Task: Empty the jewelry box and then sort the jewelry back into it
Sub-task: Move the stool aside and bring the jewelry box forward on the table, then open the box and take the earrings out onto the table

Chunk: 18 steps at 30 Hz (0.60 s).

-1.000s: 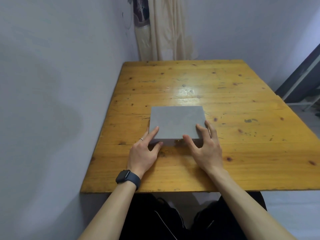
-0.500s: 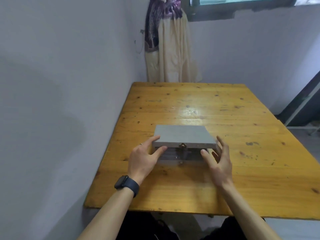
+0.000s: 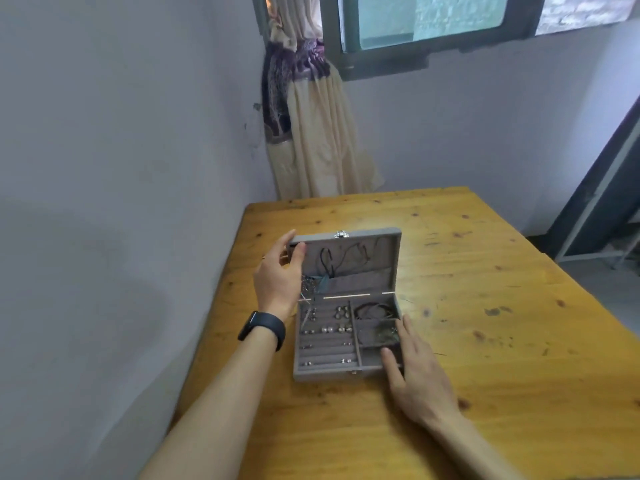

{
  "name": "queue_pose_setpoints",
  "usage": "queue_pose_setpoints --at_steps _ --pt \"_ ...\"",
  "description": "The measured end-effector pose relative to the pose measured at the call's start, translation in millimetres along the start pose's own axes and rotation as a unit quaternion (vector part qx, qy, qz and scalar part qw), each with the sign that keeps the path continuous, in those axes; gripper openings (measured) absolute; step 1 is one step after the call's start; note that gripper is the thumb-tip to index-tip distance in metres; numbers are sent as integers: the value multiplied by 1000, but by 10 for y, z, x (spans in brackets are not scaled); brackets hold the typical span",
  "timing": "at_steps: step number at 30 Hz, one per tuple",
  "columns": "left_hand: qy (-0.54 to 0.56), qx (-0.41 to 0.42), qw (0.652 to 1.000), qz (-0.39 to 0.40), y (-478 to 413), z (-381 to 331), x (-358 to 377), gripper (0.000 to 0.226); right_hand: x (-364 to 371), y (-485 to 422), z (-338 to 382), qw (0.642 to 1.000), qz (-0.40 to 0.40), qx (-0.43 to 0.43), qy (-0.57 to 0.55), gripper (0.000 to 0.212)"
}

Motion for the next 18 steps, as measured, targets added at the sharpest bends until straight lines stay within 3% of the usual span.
queue_pose_setpoints --at_steps 5,11,18 --pt "-16 -14 1000 8 -111 34 149 39 -21 26 35 1000 14 -10 25 75" --pt "-8 -49 998 35 -189 53 289 46 -11 38 80 997 39 -19 70 111" --pt "-2 -67 995 80 -202 148 314 55 -11 23 83 998 24 -26 52 114"
Point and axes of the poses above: each hand's wrist, its own y-axis away from the middle knuckle, its own x-axis out of the palm, z = x × y, the point moved 5 cm from there along -y, towards the middle knuckle, and after that the axes turned 9 degrees about -y, right-handed, at the moved point
